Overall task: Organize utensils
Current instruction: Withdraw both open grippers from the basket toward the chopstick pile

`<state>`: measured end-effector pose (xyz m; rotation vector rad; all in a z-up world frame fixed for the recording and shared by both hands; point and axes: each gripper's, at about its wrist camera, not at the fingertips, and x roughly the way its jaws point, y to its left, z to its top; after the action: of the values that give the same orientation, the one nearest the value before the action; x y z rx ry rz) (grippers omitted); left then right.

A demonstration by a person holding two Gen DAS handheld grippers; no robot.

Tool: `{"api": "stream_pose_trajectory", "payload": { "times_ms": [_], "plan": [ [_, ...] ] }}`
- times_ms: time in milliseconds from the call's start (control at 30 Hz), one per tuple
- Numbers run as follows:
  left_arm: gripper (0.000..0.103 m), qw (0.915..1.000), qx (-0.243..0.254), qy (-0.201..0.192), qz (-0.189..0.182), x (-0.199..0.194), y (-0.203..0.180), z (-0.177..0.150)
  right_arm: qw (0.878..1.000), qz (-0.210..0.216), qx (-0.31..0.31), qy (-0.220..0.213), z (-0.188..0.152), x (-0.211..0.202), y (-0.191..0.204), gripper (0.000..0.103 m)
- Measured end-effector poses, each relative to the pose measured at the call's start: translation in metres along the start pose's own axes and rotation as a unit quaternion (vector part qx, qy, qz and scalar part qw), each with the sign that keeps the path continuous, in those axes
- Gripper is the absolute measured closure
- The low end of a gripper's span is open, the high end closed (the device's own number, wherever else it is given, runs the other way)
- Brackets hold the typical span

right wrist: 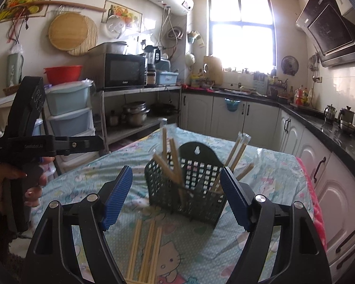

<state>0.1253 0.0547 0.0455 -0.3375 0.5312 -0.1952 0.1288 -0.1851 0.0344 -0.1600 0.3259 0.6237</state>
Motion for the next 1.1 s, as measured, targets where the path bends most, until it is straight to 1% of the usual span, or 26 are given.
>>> {"api": "stream_pose_trajectory", "payload": {
  "times_ms": [133,367,800,933,1000,1033,1100],
  "plan": [
    [0.011,1.0,-0.001,0.004,0.002,-0.001,0.001,-0.007,1.0,0.007,-0.003,0.012,-0.007,0.001,0.006,0.029],
    [0.011,0.9998,-0.01,0.018,0.006,0.001,0.007,-0.018,0.999,0.021,-0.008,0.047,-0.022,0.006,0.014,0.029],
    [0.011,0.9964,-0.029,0.079,0.008,0.029,0.018,-0.045,0.994,0.024,-0.002,0.108,-0.053,0.025,0.016,0.03],
    [0.011,0.9948,-0.031,0.097,0.007,0.038,0.019,-0.051,0.992,0.022,0.0,0.127,-0.06,0.033,0.014,0.035],
    [0.02,0.9937,-0.03,0.108,0.005,0.044,0.019,-0.054,0.99,0.021,0.001,0.14,-0.065,0.039,0.013,0.039],
    [0.023,0.993,-0.03,0.114,0.004,0.048,0.019,-0.056,0.989,0.021,0.002,0.145,-0.067,0.041,0.013,0.04],
    [0.032,0.9917,-0.031,0.125,0.001,0.052,0.019,-0.059,0.987,0.024,0.005,0.157,-0.072,0.047,0.01,0.043]
  ]
}}
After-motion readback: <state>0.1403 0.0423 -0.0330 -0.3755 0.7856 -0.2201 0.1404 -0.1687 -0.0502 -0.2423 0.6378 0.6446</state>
